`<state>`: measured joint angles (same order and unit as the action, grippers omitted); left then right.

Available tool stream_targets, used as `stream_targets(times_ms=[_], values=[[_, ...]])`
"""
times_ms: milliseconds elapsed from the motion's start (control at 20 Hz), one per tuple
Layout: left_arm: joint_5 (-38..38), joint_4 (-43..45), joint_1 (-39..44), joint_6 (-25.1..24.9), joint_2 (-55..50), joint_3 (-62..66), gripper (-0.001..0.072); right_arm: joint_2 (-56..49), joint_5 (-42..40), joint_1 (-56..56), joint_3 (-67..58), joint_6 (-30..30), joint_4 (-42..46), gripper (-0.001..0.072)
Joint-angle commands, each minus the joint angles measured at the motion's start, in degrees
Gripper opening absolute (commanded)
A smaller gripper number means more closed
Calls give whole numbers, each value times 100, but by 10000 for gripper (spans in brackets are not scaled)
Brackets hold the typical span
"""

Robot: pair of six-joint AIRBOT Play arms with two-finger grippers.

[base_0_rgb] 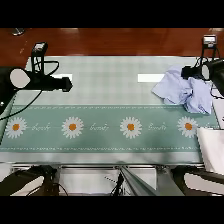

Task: Fold the shirts.

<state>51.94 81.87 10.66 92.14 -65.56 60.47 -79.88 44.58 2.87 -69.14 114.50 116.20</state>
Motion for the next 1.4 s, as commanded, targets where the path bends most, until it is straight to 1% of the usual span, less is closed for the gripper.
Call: stream_targets(times_ms=[0, 100, 150, 250, 300, 350, 400, 450, 550, 600, 700, 800, 900, 1050, 1150, 1200, 1350], values=[[-162, 2, -2, 13, -164, 0, 702, -610, -313, 841, -153, 262, -782, 626], [-160, 0, -2, 13, -236, 0, 702, -1043, -83, 1108, -232, -302, -1749, 625], [-157, -9, 2, 15, -258, 0, 701, -1222, 42, 1180, -258, -518, -2052, 624], [-116, -94, 4, 13, -269, 0, 701, -1497, 323, 1235, -267, -715, -2232, 617], [-44, -131, 7, 13, -273, 0, 701, -1574, 490, 1231, -267, -750, -2236, 590], [66, -173, 7, 11, -284, 0, 701, -1576, 605, 1231, -271, -866, -2284, 376], [227, -168, 7, 9, -286, 0, 701, -1543, 745, 1233, -376, -1071, -2437, 54], [422, -160, -33, 9, -280, 15, 701, -1499, 973, 1231, -638, -1377, -2612, 26], [1073, -107, -201, 9, -267, 168, 702, -1296, 1419, 1231, -1449, -1971, -2931, 26], [1425, -105, -339, -31, -212, 251, 701, -1117, 1521, 1231, -1893, -2144, -3067, 26], [1915, -107, -540, -365, 83, 273, 701, -595, 1512, 1228, -2774, -2430, -3475, 26], [2166, -262, -581, -385, 608, 136, 701, 31, 1491, 1222, -3475, -2813, -4131, 26], [1912, -876, -562, -385, 1410, -332, 701, 634, 1567, 1143, -3814, -3222, -4621, 26], [1296, -1674, -562, -378, 2686, -1309, 701, 1563, 1740, 669, -3875, -3718, -4804, 26], [1217, -1834, -562, -380, 3279, -1790, 702, 1993, 2205, 179, -3875, -3932, -4892, 26], [1217, -1840, -564, -378, 3482, -1961, 701, 2124, 2505, -140, -3875, -3936, -4887, 26], [1209, -1843, -564, -380, 3707, -2223, 702, 2170, 3346, -1207, -3648, -3915, -4883, 26]])
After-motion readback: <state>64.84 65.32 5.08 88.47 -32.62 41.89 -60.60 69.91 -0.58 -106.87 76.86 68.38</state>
